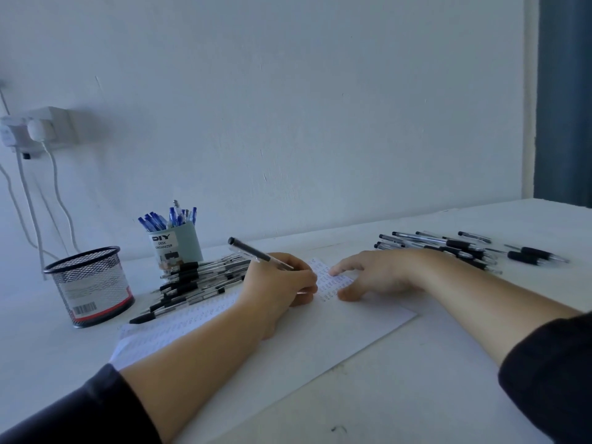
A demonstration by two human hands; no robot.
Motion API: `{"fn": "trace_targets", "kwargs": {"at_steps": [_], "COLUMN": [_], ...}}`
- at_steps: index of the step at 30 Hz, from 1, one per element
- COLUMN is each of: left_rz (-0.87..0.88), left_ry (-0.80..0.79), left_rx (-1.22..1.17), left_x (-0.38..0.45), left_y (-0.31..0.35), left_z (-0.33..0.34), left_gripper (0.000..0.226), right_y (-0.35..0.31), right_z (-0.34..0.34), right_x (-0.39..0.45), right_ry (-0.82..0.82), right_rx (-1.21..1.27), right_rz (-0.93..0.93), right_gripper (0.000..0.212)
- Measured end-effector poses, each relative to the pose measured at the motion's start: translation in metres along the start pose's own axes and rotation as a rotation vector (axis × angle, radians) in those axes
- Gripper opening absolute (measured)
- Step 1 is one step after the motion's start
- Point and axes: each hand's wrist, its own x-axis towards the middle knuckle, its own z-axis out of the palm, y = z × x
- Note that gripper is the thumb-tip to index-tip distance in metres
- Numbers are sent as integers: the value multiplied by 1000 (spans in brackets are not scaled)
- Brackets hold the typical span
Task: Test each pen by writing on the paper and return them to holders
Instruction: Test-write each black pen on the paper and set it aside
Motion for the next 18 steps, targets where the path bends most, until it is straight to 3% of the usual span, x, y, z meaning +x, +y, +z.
{"fn": "trace_targets", "kwargs": {"at_steps": [18], "left_rz": [18], "left_ry": [34], "left_rx": [181], "left_x": [-2], "left_y": [-3], "left_z": [1], "left_gripper": [14], "right_y": [-2], "right_z": [-1], "right_x": [-5], "right_ry": [-5], "right_rx": [43], "right_rz": [9], "right_gripper": [56]}}
